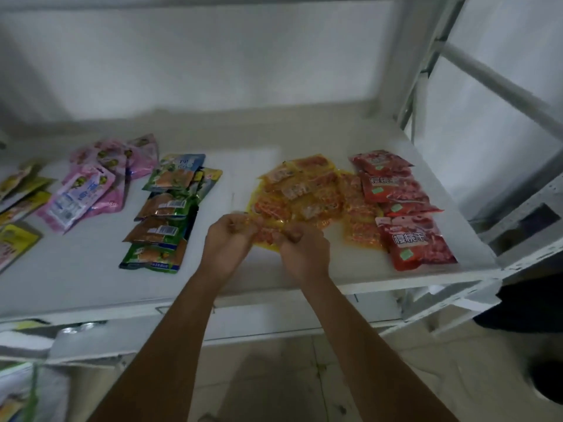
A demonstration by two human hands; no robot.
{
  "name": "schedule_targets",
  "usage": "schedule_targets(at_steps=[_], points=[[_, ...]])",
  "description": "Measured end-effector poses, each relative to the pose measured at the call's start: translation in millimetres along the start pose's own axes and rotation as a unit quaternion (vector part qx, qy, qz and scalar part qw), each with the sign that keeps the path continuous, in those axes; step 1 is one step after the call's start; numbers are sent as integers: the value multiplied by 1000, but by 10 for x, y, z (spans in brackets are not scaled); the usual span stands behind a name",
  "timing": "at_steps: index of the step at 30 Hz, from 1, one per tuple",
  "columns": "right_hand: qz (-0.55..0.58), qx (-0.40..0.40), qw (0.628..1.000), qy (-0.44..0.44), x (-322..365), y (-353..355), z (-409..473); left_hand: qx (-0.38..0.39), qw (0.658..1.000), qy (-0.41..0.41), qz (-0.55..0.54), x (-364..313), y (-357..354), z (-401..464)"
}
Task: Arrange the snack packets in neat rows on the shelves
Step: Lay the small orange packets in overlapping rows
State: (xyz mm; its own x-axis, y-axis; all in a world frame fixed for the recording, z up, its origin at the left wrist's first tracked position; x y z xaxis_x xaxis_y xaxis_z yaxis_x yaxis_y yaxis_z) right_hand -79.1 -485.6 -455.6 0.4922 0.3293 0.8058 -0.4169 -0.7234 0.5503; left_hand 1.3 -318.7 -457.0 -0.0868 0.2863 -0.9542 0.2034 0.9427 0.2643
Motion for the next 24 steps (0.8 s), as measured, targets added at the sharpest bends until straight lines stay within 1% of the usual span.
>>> schedule_targets(at_steps=[1, 4, 6, 7, 9, 11, 12, 15, 18, 21, 24], points=[[-9, -16, 999, 28, 15, -10, -18, 0, 1000, -5, -4, 26, -4, 0], [23, -128, 983, 130, 27, -5, -186, 0, 999, -9, -37, 84, 7, -27], [52, -156, 976, 143, 34, 15, -259, -12, 997, -18, -80, 126, 55, -63], [59, -152, 977, 138, 33, 9, -254, -24, 996, -37, -79, 131, 83, -96], [42, -134, 981, 135, 58, -16, -225, -45, 994, -95, -17, 133, 120, -168], [8, -101, 986, 131, 80, -58, -178, -64, 988, -127, 54, 111, 111, -230], [-4, -81, 989, 124, 82, -97, -168, -72, 986, -135, 67, 95, 132, -250], [-36, -50, 992, 107, 56, -142, -110, -75, 988, -136, 26, 103, 139, -231], [-6, -46, 995, 87, 11, -108, -101, -55, 989, -138, 4, 89, 124, -241], [16, -30, 999, 37, -17, -107, -91, -48, 991, -120, -36, 103, 149, -244], [-80, -9, 995, 67, 119, -132, -91, -49, 990, -98, -89, 83, 161, -253]])
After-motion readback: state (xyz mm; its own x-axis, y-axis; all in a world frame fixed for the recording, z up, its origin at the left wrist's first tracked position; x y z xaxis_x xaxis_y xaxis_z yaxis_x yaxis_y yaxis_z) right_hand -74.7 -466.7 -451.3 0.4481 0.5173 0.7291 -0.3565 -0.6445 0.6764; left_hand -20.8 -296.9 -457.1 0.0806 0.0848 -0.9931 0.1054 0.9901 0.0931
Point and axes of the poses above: each hand's wrist, its own z-axis towards the middle knuckle, its own y-axis out of the back of the hand, x = y × z, the point moved 7 cm from there along z, towards the middle knuckle, and after that the axes turned 4 degrees about -y, right-handed, at the moved point
